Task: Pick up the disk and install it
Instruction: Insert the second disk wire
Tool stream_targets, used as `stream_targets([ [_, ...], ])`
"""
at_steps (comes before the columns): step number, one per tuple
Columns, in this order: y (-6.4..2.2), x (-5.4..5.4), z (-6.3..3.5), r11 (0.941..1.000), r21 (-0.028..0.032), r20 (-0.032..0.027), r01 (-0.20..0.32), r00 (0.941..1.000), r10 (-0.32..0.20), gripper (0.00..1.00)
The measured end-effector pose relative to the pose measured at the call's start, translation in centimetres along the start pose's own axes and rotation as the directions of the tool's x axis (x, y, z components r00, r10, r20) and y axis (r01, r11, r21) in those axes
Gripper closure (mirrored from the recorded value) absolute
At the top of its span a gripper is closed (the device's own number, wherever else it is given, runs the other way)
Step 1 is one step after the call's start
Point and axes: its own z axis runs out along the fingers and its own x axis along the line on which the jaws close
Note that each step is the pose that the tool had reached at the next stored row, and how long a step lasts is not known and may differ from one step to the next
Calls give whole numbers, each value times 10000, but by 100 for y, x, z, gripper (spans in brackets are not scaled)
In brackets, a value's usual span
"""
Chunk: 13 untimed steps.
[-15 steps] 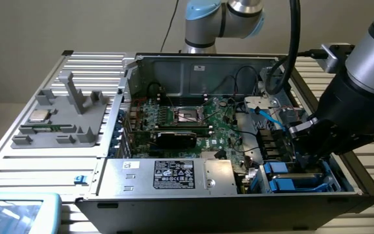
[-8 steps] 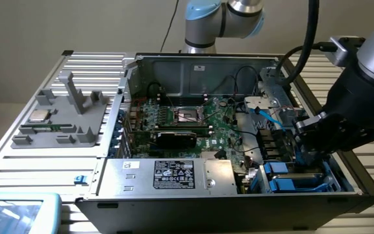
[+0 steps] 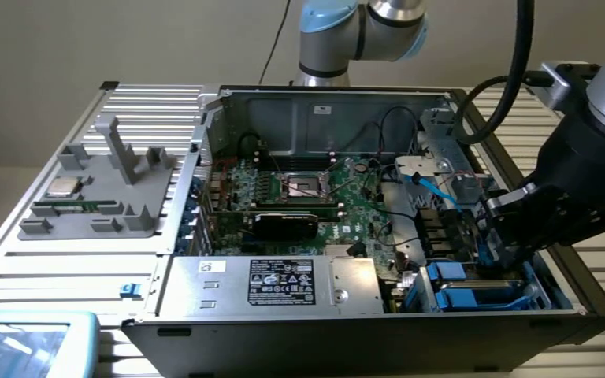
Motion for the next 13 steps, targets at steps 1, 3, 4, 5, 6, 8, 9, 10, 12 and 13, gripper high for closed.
stream_targets([
  [1,-1,-2,14,10000,1,0,0,10000,0,89],
  [3,-2,-5,46,10000,1,0,-1,10000,1,89],
  [4,-2,-7,59,10000,3,0,1,10000,-1,89],
  [5,-2,-9,71,10000,8,0,0,10000,0,89],
  [6,-3,-10,81,10000,15,0,0,10000,0,89],
  [8,-4,-14,105,10000,17,0,-1,10000,1,89],
  [9,-4,-16,120,10000,13,0,0,10000,0,89],
  [10,-4,-17,131,10000,7,1,0,10000,0,89],
  [12,-3,-17,130,10000,10,0,0,10000,0,89],
  [13,-1,-17,118,10000,15,-2,-1,10000,1,89],
])
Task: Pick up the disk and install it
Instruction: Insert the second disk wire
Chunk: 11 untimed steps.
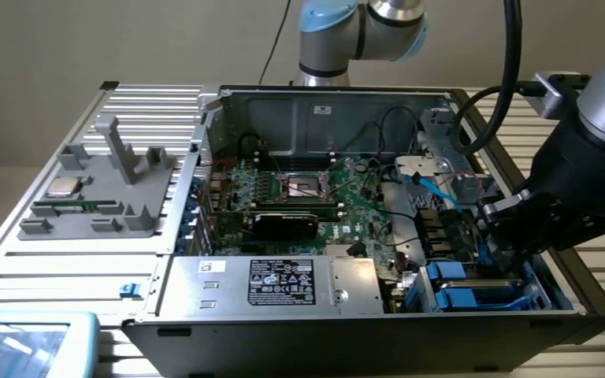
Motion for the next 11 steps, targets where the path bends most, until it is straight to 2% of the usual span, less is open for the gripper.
stream_targets([
  [2,2,0,-53,10000,-41,-6,0,10000,0,89],
  [4,2,1,-158,10000,-11,-9,-7,10000,7,89],
  [6,5,2,-244,10000,-7,-9,-17,10000,17,89],
  [9,12,3,-352,10000,41,-8,-28,10000,28,89],
  [11,18,4,-401,9999,105,-6,-30,10000,30,89],
])
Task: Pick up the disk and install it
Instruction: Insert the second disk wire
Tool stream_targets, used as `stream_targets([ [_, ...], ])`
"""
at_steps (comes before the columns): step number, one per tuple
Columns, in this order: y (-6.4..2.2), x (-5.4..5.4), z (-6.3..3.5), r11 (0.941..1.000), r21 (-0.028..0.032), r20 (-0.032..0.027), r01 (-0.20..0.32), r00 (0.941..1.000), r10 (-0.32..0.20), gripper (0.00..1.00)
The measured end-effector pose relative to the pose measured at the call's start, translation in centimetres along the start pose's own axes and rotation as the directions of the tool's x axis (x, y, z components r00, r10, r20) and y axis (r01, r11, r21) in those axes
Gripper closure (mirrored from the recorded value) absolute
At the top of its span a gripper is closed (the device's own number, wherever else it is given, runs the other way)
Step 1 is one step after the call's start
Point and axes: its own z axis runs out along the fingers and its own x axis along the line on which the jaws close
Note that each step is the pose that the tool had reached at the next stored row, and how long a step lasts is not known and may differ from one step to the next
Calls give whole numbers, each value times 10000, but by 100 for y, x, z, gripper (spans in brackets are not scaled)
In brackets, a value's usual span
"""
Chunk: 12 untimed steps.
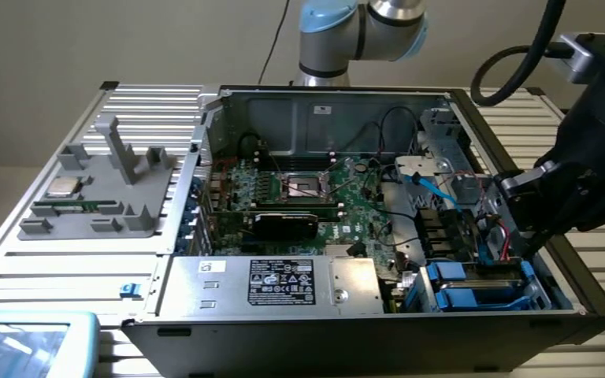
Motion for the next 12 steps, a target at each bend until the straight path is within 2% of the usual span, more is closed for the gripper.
stream_targets([
  [6,19,6,-122,9996,268,3,-2,10000,2,89],
  [12,19,7,-123,9996,267,-32,-3,10000,4,89],
])
